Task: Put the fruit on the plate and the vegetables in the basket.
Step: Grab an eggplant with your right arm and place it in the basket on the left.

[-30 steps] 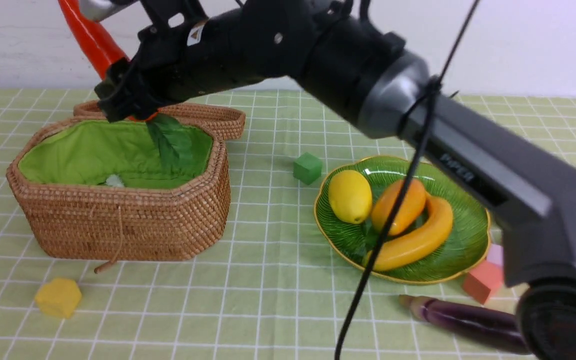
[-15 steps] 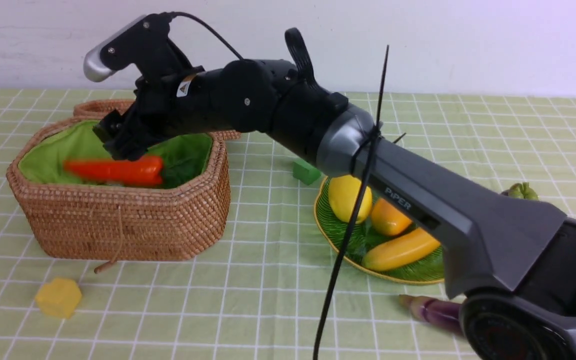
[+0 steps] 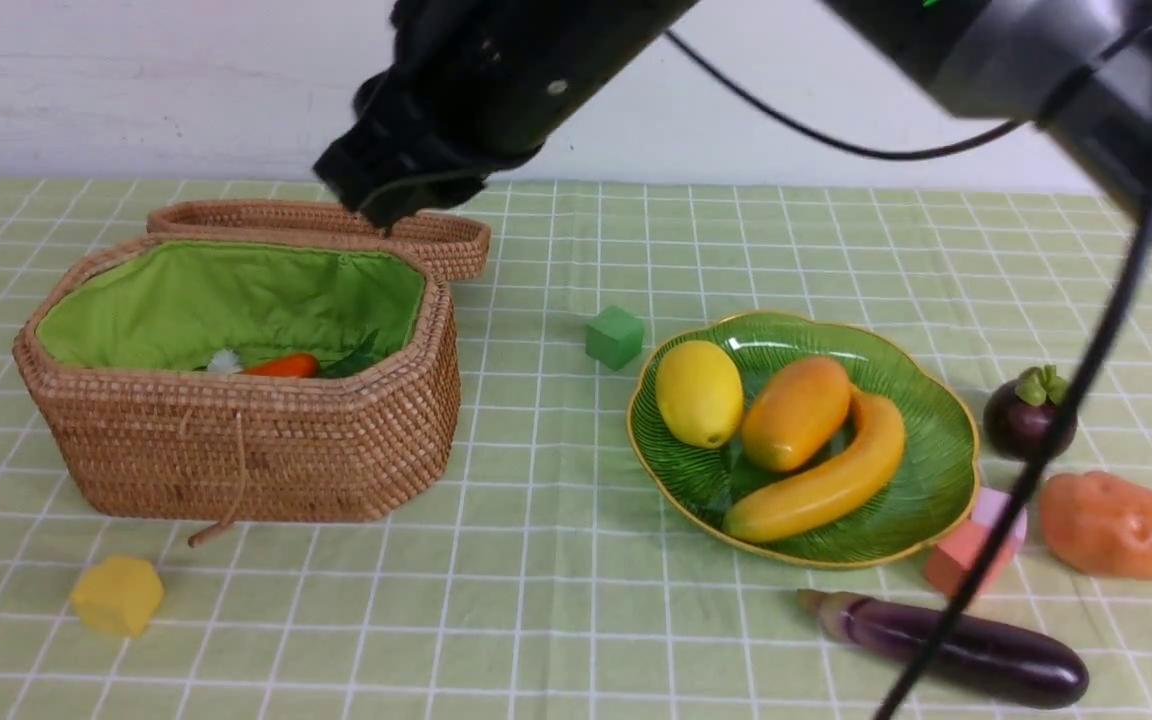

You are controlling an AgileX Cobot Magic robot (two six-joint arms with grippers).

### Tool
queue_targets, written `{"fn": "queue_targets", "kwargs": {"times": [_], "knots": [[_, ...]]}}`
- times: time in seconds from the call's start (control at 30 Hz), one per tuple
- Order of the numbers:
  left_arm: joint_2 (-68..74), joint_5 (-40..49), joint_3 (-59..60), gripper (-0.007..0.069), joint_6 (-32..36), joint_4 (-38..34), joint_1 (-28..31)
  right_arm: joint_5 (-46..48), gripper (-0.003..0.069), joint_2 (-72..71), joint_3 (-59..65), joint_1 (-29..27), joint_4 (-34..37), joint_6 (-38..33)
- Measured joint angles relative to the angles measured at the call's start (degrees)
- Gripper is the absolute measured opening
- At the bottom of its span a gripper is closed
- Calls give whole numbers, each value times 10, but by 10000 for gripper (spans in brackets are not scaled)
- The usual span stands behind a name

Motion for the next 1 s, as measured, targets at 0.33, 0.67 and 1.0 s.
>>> {"fn": "queue_targets", "kwargs": {"times": [0.33, 0.67, 1.0], "knots": [[0, 23, 0, -13, 314, -347, 0, 5, -15, -168, 190, -2, -133, 60], [0, 39, 0, -13, 373, -443, 0, 2, 30, -382, 663, -156, -172, 57], [0, 54, 0, -13, 373, -445, 0, -146, 437, -335, 815, -265, -100, -130]]}}
